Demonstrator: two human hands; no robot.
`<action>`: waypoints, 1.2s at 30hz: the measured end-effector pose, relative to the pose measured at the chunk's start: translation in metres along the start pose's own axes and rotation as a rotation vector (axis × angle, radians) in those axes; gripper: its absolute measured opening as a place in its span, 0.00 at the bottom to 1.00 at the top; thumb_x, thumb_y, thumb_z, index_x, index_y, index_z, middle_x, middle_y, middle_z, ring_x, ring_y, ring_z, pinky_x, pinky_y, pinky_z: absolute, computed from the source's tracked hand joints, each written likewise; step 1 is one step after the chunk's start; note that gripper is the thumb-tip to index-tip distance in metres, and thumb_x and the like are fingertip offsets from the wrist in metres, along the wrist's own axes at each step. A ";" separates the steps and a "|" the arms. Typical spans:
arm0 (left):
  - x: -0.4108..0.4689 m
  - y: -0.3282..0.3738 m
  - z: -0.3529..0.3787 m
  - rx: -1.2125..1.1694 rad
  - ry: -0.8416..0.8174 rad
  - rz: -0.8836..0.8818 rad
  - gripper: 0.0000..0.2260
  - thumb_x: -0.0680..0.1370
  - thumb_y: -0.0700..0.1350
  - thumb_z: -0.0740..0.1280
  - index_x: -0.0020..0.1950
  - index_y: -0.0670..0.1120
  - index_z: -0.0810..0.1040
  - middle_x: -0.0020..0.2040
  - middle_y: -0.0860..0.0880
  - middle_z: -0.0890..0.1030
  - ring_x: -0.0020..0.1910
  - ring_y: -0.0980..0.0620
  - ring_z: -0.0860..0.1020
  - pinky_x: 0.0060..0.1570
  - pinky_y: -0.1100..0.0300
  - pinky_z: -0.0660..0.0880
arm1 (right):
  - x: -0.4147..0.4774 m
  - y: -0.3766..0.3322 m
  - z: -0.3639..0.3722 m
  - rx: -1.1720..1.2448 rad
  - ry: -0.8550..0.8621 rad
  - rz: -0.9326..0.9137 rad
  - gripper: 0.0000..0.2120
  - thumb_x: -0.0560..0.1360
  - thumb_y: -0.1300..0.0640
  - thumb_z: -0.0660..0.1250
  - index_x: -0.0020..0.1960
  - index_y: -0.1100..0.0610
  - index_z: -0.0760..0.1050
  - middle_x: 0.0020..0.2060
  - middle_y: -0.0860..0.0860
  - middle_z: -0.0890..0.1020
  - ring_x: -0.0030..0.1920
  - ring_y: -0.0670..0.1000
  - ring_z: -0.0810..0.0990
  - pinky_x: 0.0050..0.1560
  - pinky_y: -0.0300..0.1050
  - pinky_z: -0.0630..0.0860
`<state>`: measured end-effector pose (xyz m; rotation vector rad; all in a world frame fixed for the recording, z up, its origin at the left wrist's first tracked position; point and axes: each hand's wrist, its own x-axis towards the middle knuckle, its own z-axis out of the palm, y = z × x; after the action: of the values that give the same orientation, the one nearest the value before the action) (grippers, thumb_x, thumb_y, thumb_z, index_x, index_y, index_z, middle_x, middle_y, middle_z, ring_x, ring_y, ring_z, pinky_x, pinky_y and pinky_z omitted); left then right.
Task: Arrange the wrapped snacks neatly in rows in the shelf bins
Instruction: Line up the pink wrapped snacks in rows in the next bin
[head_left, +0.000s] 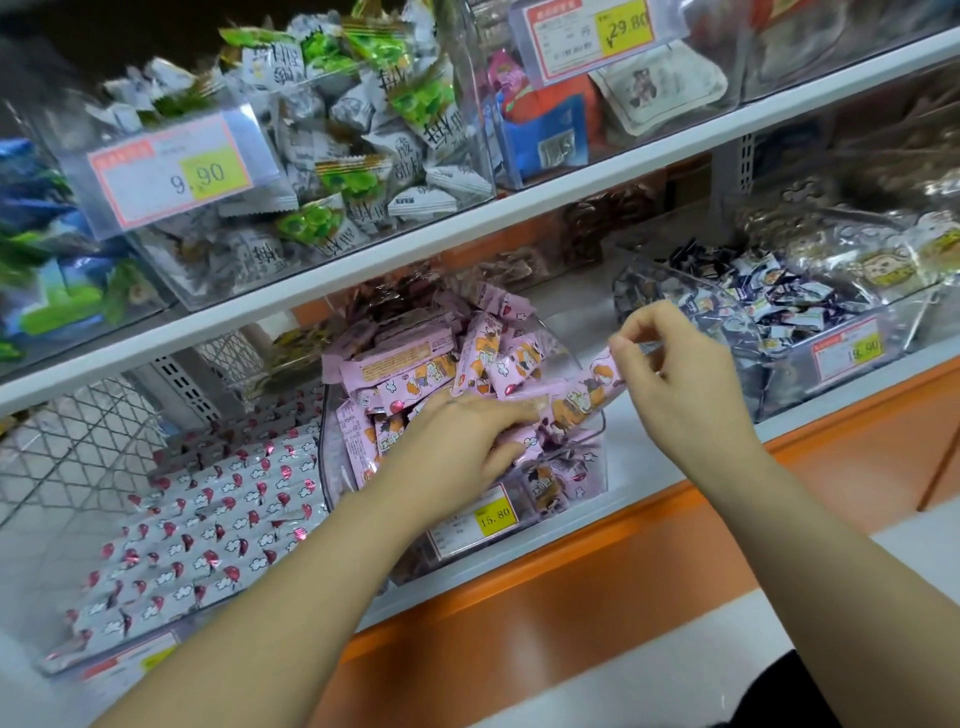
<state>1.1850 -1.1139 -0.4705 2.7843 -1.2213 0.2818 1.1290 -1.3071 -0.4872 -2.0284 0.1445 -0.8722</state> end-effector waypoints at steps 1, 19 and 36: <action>0.000 0.001 0.000 -0.013 0.019 0.004 0.15 0.79 0.49 0.63 0.66 0.54 0.75 0.58 0.56 0.79 0.57 0.53 0.75 0.60 0.56 0.67 | 0.001 0.001 -0.001 0.018 0.005 0.010 0.05 0.78 0.55 0.62 0.44 0.53 0.70 0.30 0.48 0.78 0.31 0.46 0.74 0.30 0.39 0.65; 0.011 -0.014 -0.006 -0.078 0.034 -0.225 0.14 0.77 0.49 0.68 0.62 0.51 0.76 0.55 0.53 0.72 0.51 0.55 0.75 0.53 0.56 0.74 | 0.003 0.006 0.009 0.252 -0.028 0.155 0.06 0.78 0.56 0.63 0.41 0.51 0.71 0.35 0.49 0.77 0.33 0.45 0.78 0.43 0.50 0.80; 0.000 -0.012 -0.014 -0.284 0.239 -0.282 0.08 0.73 0.41 0.69 0.50 0.52 0.77 0.45 0.57 0.73 0.42 0.62 0.71 0.40 0.76 0.64 | 0.003 0.004 0.018 0.297 -0.072 0.143 0.04 0.77 0.56 0.64 0.44 0.52 0.75 0.37 0.46 0.78 0.41 0.50 0.78 0.46 0.49 0.80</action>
<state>1.1917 -1.1031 -0.4565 2.5431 -0.7408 0.3717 1.1428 -1.2981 -0.4950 -1.7467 0.1116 -0.6865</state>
